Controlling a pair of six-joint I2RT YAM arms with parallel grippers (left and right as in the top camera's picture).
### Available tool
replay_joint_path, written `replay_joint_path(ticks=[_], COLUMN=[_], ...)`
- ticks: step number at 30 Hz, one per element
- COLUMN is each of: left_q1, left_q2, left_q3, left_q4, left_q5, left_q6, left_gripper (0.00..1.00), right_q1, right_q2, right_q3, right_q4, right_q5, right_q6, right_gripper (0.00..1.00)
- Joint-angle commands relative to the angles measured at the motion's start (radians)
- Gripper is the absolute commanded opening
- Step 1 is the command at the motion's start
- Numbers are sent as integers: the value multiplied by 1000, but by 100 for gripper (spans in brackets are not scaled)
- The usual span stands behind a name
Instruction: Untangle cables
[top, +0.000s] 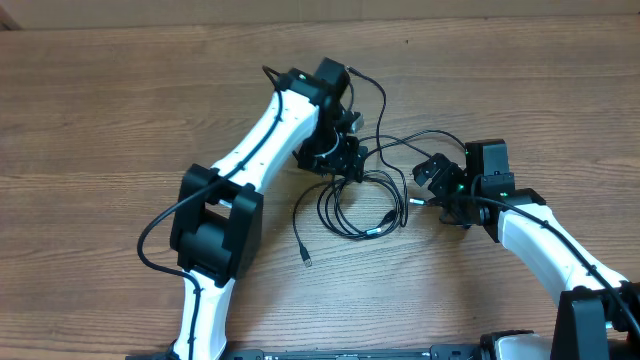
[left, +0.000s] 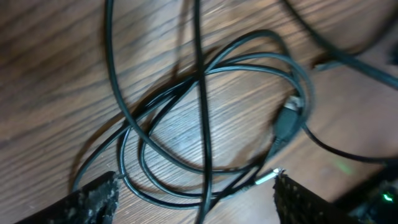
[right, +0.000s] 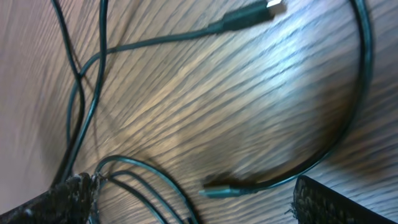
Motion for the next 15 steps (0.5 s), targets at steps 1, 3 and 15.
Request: replay_joint_path(ticks=[1, 3, 15], left_q1=[3, 17, 203], left_q2=[-23, -23, -23], left_q3=[-17, -17, -17], left_q4=[4, 3, 3], left_q5=[-204, -287, -376], left_q6=[-162, -217, -266], left_gripper=[84, 88, 100], right_q1=[-8, -8, -7], right_q2=[5, 5, 5], right_q3=[19, 19, 19], right_q4=[-19, -40, -117], right_q5=[96, 143, 138], right_q6=[-50, -50, -43], right_gripper=[100, 100, 100])
